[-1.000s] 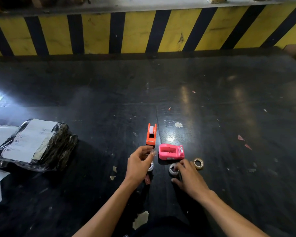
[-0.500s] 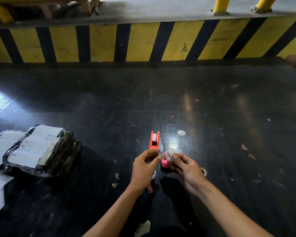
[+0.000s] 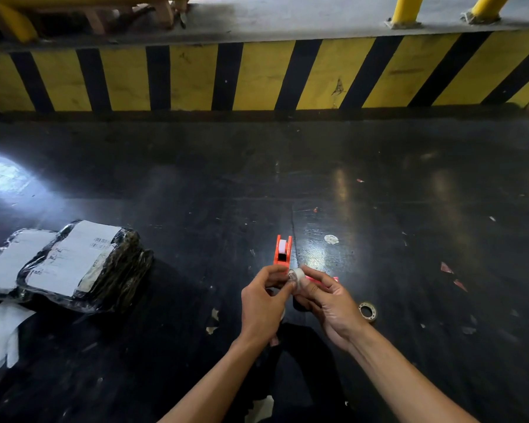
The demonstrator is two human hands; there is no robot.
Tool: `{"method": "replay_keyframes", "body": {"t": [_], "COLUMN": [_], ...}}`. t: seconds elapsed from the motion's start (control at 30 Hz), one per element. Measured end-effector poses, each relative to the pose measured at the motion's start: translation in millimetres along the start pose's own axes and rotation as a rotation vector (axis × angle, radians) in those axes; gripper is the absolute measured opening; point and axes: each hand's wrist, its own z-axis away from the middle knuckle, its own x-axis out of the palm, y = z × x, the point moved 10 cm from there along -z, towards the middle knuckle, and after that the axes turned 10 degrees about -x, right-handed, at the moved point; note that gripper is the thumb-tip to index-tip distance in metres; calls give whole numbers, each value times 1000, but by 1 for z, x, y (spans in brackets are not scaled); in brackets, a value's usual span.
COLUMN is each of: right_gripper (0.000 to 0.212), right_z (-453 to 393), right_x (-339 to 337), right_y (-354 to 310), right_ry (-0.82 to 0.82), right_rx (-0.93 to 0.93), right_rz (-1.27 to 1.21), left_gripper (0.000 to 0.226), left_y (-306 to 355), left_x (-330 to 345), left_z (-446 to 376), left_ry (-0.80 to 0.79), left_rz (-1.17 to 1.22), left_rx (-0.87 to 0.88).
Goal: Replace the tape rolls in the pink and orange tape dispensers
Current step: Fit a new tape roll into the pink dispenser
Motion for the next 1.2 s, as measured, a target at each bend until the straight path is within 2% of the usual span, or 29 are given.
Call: {"method": "replay_keyframes", "body": {"t": [0.13,0.3,0.47,0.63,0.83,1.03,1.2], "right_gripper": [31,33,39,30,23,20,18], "right_z": [-2,0,0,-2,-6,-18,-38], "right_x": [-1,-8,-13,-18,-21,-32,-44], "right_y": [3,7,6,-5,-17,-24,-31], "right_ry": [-47,-124,-175,-183,-209,-195,-187], "right_rx": [64,154,161,31,-218,-291,-272], "right_rz": [-26,-36,24,205,589,713,768], "left_gripper": [21,7,24,26,19,17,19], "left_y": [1,-6,-14,-21,-28,-31,-21], "left_x": [0,9,17,20,31,38,47], "left_z": [-1,-4,-7,-8,-9,-22,-32], "left_ry": [-21,-201,-331,-342,-326,-220,-233], "left_rz": [-75,22,159,144,0,-64,-107], "left_rx": [39,-32,-171,-206,-168,-136,-94]}}
